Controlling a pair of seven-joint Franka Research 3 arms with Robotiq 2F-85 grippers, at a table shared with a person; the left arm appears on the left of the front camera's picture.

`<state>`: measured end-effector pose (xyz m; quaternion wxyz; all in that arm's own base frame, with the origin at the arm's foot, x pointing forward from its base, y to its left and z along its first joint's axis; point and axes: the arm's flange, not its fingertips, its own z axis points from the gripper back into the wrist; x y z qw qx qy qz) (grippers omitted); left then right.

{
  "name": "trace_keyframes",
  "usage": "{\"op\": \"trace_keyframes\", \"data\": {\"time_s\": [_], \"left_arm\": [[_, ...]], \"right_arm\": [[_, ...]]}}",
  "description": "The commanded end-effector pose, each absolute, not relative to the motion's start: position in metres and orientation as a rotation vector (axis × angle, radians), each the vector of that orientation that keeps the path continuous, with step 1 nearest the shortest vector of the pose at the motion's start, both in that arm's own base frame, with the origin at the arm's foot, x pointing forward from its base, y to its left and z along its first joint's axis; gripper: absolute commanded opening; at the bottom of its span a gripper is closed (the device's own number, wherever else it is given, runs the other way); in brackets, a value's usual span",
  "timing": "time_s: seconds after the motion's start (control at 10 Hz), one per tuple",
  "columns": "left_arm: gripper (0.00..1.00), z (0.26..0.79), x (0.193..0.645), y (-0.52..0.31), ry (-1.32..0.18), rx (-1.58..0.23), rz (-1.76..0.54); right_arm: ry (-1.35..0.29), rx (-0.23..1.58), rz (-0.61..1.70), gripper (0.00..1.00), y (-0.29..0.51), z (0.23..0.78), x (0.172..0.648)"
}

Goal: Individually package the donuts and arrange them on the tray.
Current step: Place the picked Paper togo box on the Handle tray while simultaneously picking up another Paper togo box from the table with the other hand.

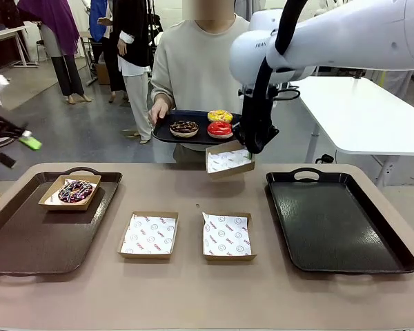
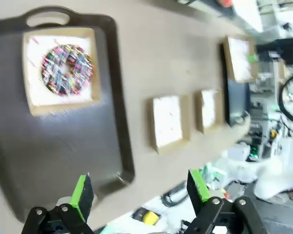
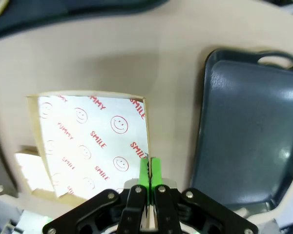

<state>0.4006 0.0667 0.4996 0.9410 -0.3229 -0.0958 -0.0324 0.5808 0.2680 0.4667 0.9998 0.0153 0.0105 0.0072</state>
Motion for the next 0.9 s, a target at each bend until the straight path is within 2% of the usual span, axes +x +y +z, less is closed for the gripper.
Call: {"op": "trace_keyframes", "data": {"time_s": [0.0, 0.3, 0.7, 0.8], "left_arm": [[1.00, 0.493, 0.370, 0.105, -0.216, -0.848, -0.023], [1.00, 0.479, 0.345, 0.155, -0.158, -0.991, 0.039], [1.00, 0.446, 0.366, 0.201, -0.080, -1.137, 0.166], [1.00, 0.438, 0.372, 0.206, -0.068, -1.180, 0.240]], "right_arm": [[0.062, 0.059, -0.016, 0.00, 0.282, 0.475, 0.596], [0.070, 0.040, -0.042, 0.00, 0.303, 0.491, 0.608], [0.085, 0.043, -0.054, 0.00, 0.309, 0.485, 0.615], [0.068, 0.046, -0.027, 0.00, 0.306, 0.487, 0.604]]}}
